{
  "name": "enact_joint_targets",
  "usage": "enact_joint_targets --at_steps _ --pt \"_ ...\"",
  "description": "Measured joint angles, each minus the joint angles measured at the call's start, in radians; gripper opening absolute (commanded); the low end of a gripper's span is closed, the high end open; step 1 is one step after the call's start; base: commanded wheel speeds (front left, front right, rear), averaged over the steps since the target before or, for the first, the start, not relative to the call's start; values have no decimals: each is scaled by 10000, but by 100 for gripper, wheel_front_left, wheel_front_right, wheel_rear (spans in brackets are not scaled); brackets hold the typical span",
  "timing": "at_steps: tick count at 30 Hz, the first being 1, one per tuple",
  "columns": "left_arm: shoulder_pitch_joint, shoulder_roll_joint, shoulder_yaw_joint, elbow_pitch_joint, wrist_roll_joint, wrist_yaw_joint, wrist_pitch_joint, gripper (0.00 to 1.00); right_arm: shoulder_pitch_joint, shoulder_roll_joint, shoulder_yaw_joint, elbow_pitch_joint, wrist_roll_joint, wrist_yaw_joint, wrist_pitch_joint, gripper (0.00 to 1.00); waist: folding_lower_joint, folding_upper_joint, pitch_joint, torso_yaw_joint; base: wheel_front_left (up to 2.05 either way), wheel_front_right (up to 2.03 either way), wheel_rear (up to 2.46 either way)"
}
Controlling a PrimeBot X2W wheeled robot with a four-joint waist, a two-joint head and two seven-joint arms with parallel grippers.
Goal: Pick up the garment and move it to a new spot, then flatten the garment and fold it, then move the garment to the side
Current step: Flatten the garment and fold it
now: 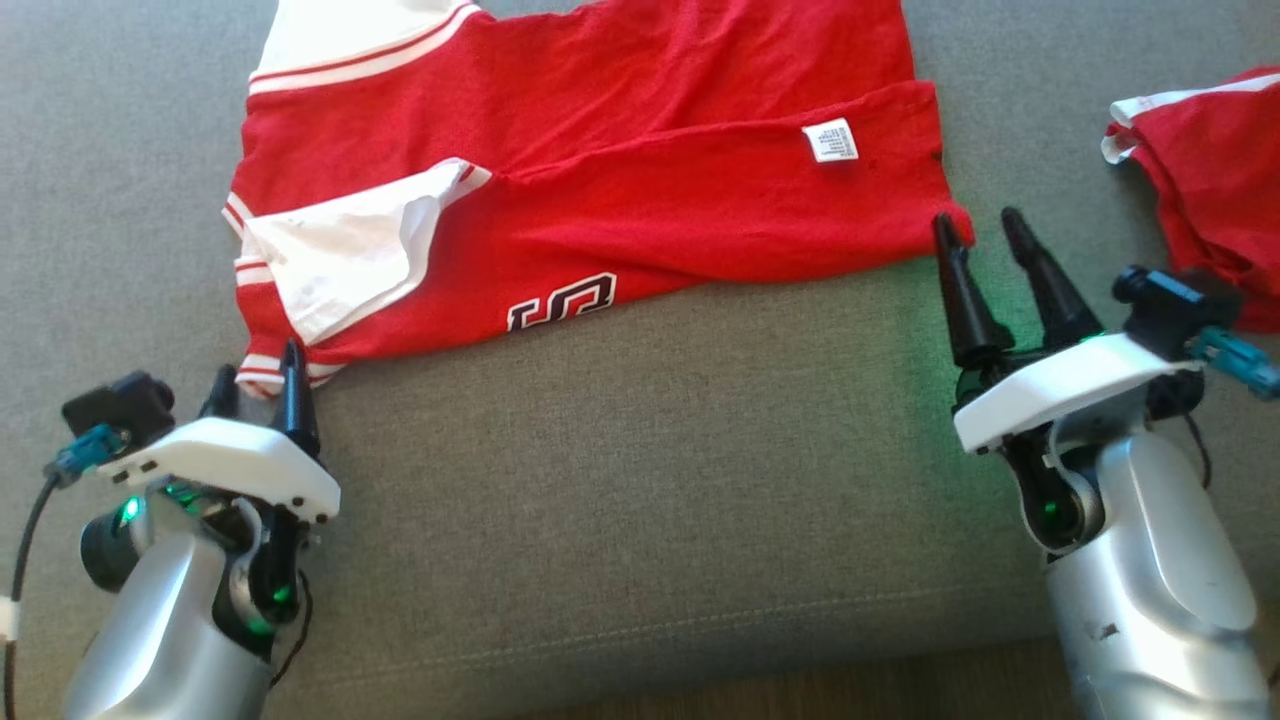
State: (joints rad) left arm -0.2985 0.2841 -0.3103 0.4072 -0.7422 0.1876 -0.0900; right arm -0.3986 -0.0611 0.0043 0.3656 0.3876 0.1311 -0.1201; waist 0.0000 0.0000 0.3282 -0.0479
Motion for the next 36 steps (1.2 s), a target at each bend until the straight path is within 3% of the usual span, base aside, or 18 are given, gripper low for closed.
enact_joint_targets --at_steps 1,3,7,13,20,21,22,24,31,36 --pt "3 8 -48 40 2 -6 19 85 -3 2 33 84 2 0 69 100 0 0 -47 10 0 0 0" --pt "23 0 -159 67 0 -52 82 0 -10 0 35 284 8 0 221 100 0 0 -139 42 0 0 0" --pt "165 -4 -447 35 27 -301 88 0 -37 2 29 834 8 0 654 100 0 0 -348 141 0 0 0" --pt "720 23 -771 -253 387 -305 -188 0 -755 4 -171 2240 -54 0 1043 100 0 0 -674 300 0 0 0" --pt "869 -6 -1129 -483 550 -391 -349 0 -1955 2 -834 4326 -1438 0 1026 100 0 0 -881 668 0 0 0" --pt "869 -13 -1181 -481 562 -395 -351 0 -2045 4 -936 4629 -1699 0 1028 96 0 0 -900 719 0 0 0" --pt "870 -25 -1231 -479 591 -397 -364 0 -2113 2 -1012 4892 -1933 0 1035 69 0 0 -917 767 0 0 0" --pt "869 -61 -1308 -476 679 -431 -441 0 -2197 2 -1145 5311 -2127 0 1035 2 0 0 -950 841 0 0 0" --pt "867 -35 -1369 -370 828 -604 -830 0 -2379 2 -1331 5787 -2458 0 443 0 0 0 -1130 876 0 0 0" --pt "950 176 -1429 -497 903 -1089 -1202 0 -2155 4 -1720 5294 -2721 0 305 0 0 0 -1354 761 0 0 0"
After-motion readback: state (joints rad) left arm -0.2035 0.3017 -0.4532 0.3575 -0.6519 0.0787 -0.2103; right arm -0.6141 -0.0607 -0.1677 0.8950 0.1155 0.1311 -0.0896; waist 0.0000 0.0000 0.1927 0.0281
